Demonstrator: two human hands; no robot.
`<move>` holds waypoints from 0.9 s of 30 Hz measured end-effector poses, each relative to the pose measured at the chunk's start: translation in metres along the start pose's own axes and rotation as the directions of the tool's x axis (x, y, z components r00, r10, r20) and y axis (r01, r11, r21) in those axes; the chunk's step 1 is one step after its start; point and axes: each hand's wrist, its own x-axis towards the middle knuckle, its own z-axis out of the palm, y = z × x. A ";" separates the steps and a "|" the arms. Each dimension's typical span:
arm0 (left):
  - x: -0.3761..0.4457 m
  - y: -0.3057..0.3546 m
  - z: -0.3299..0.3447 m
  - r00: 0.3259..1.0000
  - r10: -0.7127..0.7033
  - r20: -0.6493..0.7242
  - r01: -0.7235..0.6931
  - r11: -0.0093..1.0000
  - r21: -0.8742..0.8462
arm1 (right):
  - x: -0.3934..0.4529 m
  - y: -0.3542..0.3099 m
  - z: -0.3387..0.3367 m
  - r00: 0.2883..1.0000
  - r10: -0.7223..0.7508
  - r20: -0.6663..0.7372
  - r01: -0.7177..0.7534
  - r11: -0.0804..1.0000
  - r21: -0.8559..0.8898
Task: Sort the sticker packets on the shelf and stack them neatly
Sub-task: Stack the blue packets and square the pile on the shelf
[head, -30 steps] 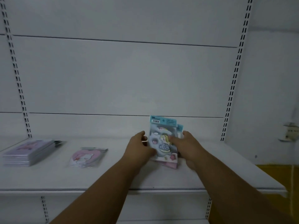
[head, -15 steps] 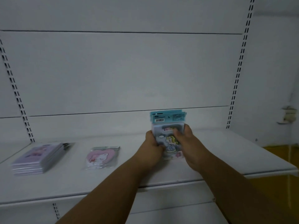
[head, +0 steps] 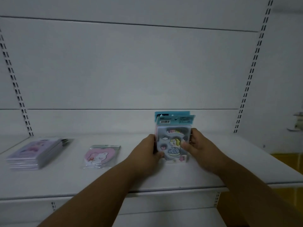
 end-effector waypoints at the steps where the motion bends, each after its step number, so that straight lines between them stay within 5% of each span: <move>1: -0.001 0.000 0.001 1.000 -0.010 -0.024 0.010 1.000 0.012 | 0.002 0.002 0.000 1.000 -0.007 -0.006 0.007 1.000 0.011; 6: 0.003 0.000 -0.009 0.992 -0.095 -0.089 0.094 0.995 -0.014 | 0.011 -0.005 0.000 0.997 0.062 -0.052 -0.059 0.997 0.053; 11: 0.009 -0.007 -0.010 0.969 -0.243 -0.042 0.239 0.967 -0.089 | 0.024 -0.013 0.000 0.962 0.264 0.074 -0.271 0.955 0.118; 16: 0.024 -0.005 -0.011 0.936 -0.352 -0.020 0.352 0.931 0.099 | 0.040 -0.012 0.004 0.932 0.360 0.048 -0.358 0.933 -0.036; 20: 0.030 -0.006 -0.005 0.924 -0.376 -0.074 0.379 0.869 0.318 | 0.052 -0.008 0.008 0.920 0.391 0.008 -0.368 0.873 -0.321; 27: 0.017 0.000 -0.006 0.946 -0.274 -0.172 0.322 0.851 0.416 | 0.039 -0.010 0.008 0.963 0.223 -0.149 -0.269 0.808 -0.525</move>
